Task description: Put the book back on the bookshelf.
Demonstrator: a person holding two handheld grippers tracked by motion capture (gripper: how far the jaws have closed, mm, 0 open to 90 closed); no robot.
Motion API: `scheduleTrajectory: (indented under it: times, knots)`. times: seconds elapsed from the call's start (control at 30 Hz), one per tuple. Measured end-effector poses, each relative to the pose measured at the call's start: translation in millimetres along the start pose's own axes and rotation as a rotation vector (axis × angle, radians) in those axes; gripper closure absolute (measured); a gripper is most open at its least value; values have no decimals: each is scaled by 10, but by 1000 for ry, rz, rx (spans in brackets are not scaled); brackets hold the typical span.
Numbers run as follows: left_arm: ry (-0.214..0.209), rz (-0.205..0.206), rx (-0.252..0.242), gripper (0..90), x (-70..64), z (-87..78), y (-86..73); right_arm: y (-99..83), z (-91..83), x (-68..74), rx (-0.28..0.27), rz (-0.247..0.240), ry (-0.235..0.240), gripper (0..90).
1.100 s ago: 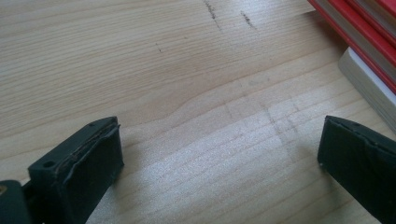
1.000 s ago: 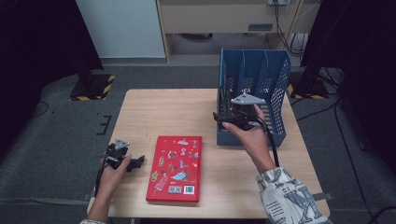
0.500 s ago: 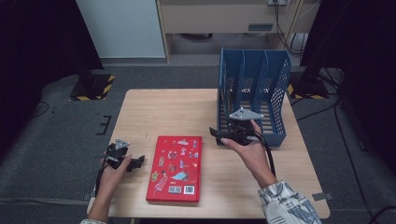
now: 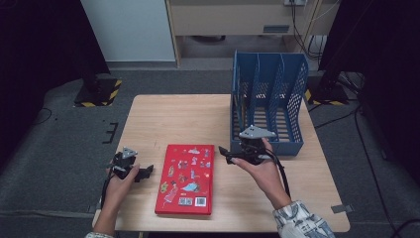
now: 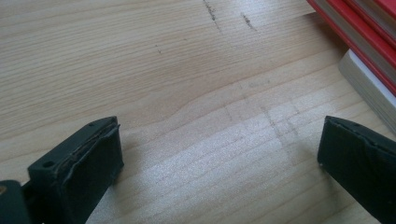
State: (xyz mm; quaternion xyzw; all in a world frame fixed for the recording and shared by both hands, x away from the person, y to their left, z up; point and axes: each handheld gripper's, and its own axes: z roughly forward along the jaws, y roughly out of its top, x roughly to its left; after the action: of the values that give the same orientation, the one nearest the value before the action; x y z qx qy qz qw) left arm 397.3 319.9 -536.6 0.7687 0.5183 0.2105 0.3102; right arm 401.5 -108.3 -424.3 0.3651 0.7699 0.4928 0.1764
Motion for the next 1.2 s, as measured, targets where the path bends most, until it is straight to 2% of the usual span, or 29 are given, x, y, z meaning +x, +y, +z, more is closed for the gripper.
scheduleTrajectory:
  times: [0.27,0.43,0.53,0.57,0.7,0.8,0.9,1.0,1.2]
  knots:
    - [-6,5,0,0,8,-4,-1,-78,25,60,-5,0,26,127]
    - [-29,-9,-10,21,12,-13,15,-130,62,117,20,-8,37,142]
    - [-32,-1,-19,25,10,-65,30,-190,103,173,35,-14,38,138]
    - [-33,-13,-30,26,2,-76,29,-212,119,186,40,-8,47,134]
    - [-47,-9,-37,29,-18,-131,26,-284,180,241,66,-15,67,130]
    - [-54,-17,-60,30,-58,-171,44,-339,215,278,83,-18,81,135]
    - [-61,3,-68,31,-116,-222,57,-401,249,311,108,-20,92,144]
    - [-64,6,-80,31,-148,-254,65,-444,280,339,123,-25,100,163]
    - [-66,40,-99,28,-306,-367,90,-500,345,416,165,-34,139,134]
